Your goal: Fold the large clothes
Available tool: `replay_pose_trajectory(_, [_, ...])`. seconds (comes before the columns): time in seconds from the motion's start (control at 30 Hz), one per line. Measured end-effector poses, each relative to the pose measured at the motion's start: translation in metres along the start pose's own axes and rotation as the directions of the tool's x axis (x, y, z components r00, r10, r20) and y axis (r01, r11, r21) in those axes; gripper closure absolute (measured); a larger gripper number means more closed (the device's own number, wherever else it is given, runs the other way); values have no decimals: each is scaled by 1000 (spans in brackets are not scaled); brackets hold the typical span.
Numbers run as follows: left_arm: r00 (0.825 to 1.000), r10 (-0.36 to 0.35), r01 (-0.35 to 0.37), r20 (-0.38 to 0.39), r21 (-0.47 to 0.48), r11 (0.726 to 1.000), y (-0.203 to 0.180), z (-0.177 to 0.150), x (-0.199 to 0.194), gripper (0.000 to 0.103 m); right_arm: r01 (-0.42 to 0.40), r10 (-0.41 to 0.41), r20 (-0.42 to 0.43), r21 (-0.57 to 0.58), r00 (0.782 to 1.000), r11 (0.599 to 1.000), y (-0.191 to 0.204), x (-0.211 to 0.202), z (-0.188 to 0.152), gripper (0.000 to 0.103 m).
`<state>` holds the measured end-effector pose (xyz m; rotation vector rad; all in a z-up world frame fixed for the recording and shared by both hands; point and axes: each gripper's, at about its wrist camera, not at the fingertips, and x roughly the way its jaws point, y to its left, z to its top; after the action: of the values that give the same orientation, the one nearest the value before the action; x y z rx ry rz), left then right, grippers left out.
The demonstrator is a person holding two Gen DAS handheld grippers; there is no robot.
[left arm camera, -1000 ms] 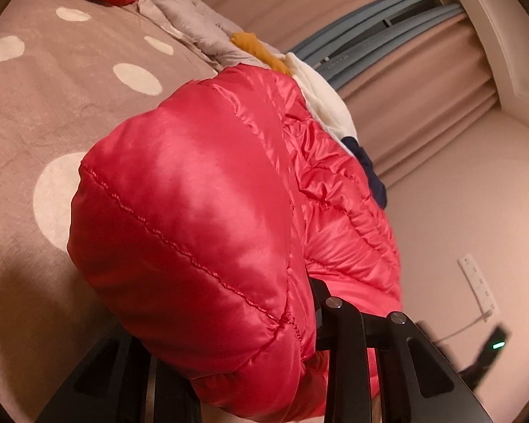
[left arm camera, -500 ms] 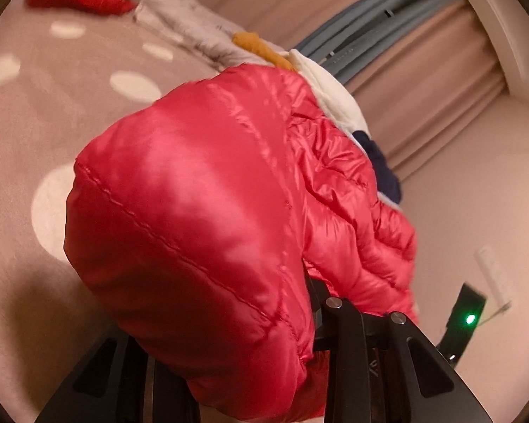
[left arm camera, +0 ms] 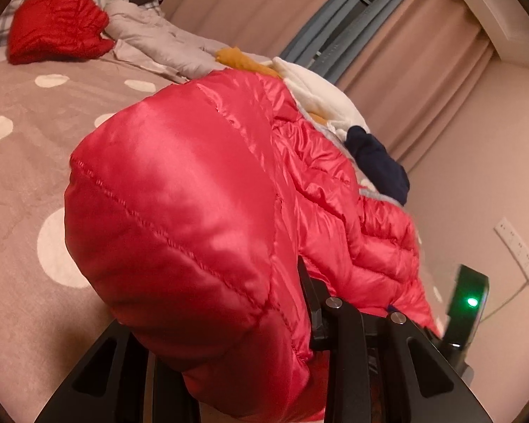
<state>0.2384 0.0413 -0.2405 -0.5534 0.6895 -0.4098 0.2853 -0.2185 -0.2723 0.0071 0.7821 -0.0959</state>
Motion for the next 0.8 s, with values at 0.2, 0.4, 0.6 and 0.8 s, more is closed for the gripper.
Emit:
replay_pose_trajectory(0.2, [999,51,-51,13,31,998,-7,-2,1,71,-54,49,42,151,998,987,-49,-47,0,1])
replay_pose_trajectory(0.4, [998,57,-57,12,29,998,-7,-1,1,71,24,-53,75,337,996,941,-112,-77,-17,3])
replay_pose_trajectory(0.6, [998,57,-58,15,24,998,-8,-1,-1,71,36,-38,-4,448,999,893,-139,-64,-56,48])
replay_pose_trajectory(0.8, [996,87,-87,33,11,996,-8,2,-9,71,104,-105,-15,343,994,934,-99,-51,-58,53])
